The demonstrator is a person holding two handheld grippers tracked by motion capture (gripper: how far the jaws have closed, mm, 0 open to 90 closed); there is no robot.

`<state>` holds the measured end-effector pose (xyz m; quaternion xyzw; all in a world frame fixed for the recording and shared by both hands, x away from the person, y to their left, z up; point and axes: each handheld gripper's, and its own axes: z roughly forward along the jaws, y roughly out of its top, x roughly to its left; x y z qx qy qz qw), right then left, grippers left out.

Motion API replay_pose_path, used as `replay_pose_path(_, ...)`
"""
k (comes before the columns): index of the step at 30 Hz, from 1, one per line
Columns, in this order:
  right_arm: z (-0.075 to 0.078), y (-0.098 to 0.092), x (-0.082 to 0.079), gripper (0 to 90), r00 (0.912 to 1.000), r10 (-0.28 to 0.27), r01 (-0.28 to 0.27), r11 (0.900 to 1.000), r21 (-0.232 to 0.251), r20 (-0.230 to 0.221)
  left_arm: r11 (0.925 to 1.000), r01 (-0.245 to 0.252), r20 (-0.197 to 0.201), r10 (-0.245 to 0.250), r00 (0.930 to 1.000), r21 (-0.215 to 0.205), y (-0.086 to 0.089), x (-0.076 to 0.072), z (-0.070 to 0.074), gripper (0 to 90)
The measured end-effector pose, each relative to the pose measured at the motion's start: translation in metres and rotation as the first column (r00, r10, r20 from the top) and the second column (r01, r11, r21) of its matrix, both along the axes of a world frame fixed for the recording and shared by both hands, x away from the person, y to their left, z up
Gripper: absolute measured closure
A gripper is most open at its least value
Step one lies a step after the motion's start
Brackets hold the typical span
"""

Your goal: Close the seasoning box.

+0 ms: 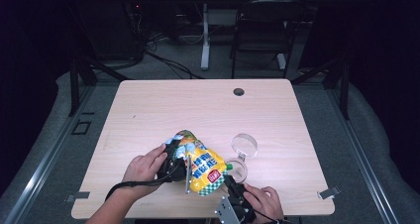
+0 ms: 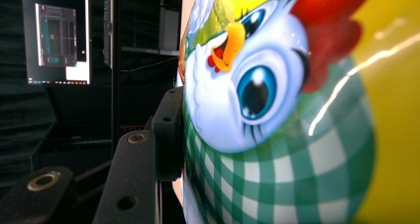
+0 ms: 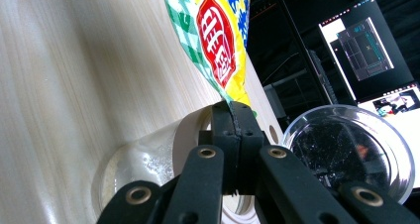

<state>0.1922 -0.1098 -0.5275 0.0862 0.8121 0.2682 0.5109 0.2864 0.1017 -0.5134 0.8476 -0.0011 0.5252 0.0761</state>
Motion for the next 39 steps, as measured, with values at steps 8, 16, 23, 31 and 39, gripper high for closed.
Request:
replay_pose_path(8, 0.0007, -0.0009, -0.0009, 90.0, 0.9999, -0.011, 0.011, 1.000, -0.009, 0.001, 0.9997, 0.008, 0.011, -0.008, 0.9999, 0.024, -0.0019, 0.0002, 0.0025, 55.8)
replay_pose_path(16, -0.0006, -0.0006, -0.0007, 90.0, 1.0000, -0.007, 0.007, 1.000, -0.001, 0.001, 0.9995, 0.006, 0.013, -0.006, 0.9999, 0.031, -0.0027, -0.0002, 0.0036, 55.9)
replay_pose_path(23, -0.0012, -0.0005, -0.0006, 90.0, 0.9999, -0.011, 0.011, 1.000, 0.000, 0.005, 0.9988, 0.012, 0.029, -0.014, 0.9995, 0.048, -0.0039, 0.0003, 0.0055, 55.8)
replay_pose_path(31, -0.0002, -0.0010, -0.0011, 90.0, 0.9998, -0.016, 0.016, 1.000, 0.002, 0.013, 0.9982, 0.013, 0.038, -0.016, 0.9992, 0.059, -0.0054, -0.0001, 0.0088, 55.8)
replay_pose_path(39, -0.0001, -0.0020, -0.0012, 90.0, 0.9997, -0.017, 0.017, 1.000, 0.008, 0.019, 0.9979, 0.017, 0.048, -0.020, 0.9987, 0.063, -0.0070, -0.0001, 0.0099, 55.8)
